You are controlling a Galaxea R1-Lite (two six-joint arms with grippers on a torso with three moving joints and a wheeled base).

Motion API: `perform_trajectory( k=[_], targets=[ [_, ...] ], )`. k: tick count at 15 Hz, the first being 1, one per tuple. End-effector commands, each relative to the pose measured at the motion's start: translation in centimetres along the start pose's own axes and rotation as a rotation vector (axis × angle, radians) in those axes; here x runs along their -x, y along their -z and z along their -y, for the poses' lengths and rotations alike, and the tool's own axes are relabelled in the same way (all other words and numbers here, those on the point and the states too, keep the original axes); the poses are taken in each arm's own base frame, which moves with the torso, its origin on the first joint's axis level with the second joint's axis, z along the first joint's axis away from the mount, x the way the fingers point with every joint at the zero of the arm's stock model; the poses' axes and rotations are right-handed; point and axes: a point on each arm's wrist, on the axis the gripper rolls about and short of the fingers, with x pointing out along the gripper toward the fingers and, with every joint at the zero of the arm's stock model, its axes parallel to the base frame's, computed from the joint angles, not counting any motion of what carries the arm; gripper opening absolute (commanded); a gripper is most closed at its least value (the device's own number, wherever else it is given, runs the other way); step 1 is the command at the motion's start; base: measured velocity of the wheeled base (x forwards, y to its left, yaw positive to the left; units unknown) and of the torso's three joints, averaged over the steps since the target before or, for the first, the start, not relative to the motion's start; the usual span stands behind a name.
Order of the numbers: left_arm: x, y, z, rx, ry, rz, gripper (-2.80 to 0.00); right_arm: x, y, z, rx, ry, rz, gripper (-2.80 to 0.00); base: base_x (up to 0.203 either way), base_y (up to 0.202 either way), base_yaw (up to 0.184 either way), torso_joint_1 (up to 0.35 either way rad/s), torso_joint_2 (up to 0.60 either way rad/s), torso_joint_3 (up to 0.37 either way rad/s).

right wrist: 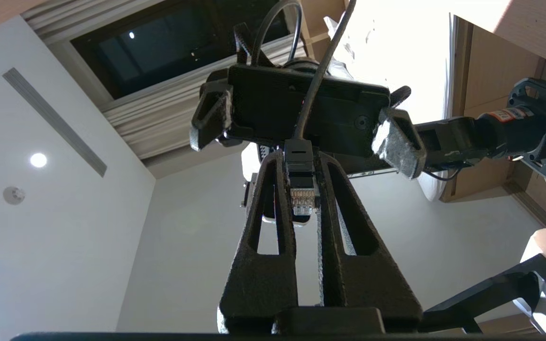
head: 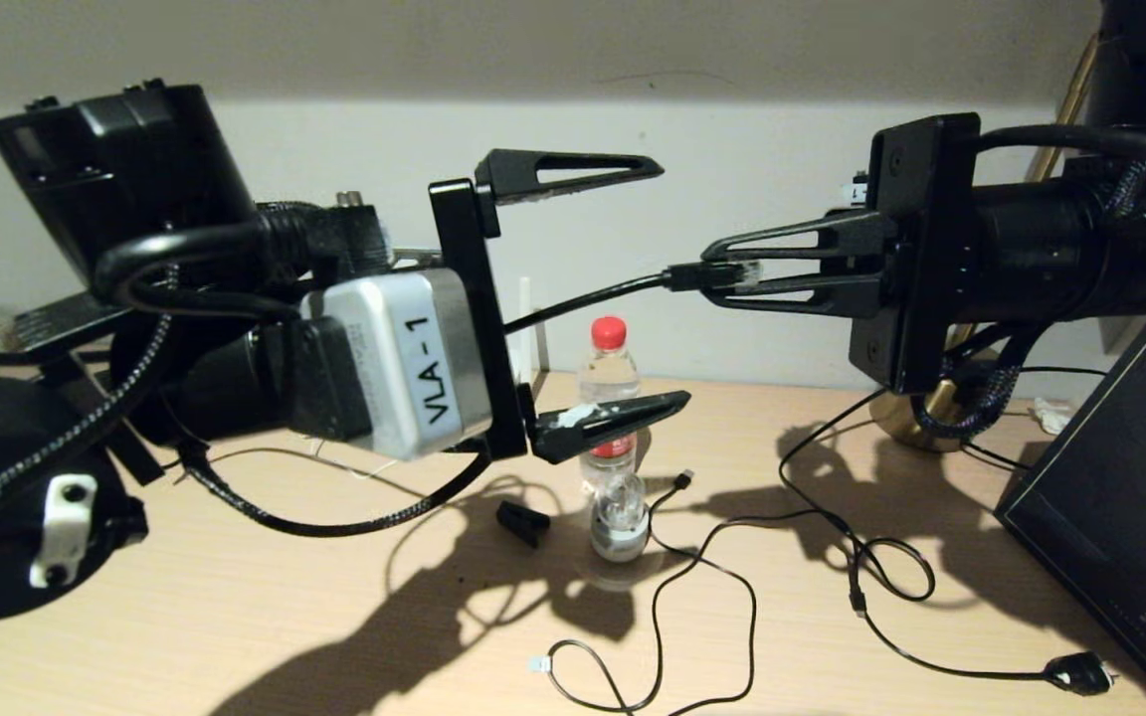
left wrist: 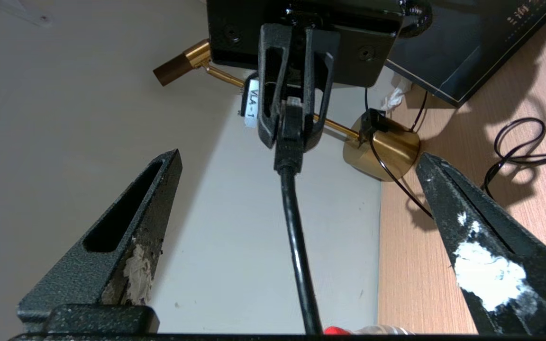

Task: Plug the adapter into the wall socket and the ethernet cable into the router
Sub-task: Hand it to the other hand

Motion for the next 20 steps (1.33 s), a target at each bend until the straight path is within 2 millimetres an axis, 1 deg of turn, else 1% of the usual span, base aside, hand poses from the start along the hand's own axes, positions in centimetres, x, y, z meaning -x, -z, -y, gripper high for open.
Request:
perform_trajectory(
  k=[1,7,8,9,15,20],
  targets=[
    [0.05,-0.16,-0.2,-0.013,-0.006,0.007,0.0,-0.13,-0.1,0.06,-0.011,0.002,-0.007,-2.8,0.0,0.0,0.0,0.0,0.0,0.0],
    [0.07,-0.13,-0.18,-0.01,-0.005,0.006,0.0,-0.38,-0.25,0.21,-0.01,0.005,-0.01,-2.8,0.0,0.0,0.0,0.0,0.0,0.0],
    [0.06,-0.14,-0.15,-0.009,-0.004,0.006,-1.25,-0.4,-0.24,0.25,-0.012,0.007,-0.011,-2.8,0.0,0.0,0.0,0.0,0.0,0.0],
    [0.03,-0.1,-0.11,-0.002,-0.003,0.006,-2.8,-0.42,-0.23,0.24,-0.011,0.006,-0.011,-2.8,0.0,0.0,0.0,0.0,0.0,0.0],
    [-0.08,-0.01,0.02,0.002,0.001,0.006,-2.8,-0.55,-0.27,0.31,-0.009,0.008,-0.014,-2.8,0.0,0.0,0.0,0.0,0.0,0.0],
    [-0.08,0.0,0.06,0.003,0.002,0.006,-2.8,-0.91,-0.74,0.62,-0.023,0.016,-0.014,-2.8,0.0,0.0,0.0,0.0,0.0,0.0]
  ],
)
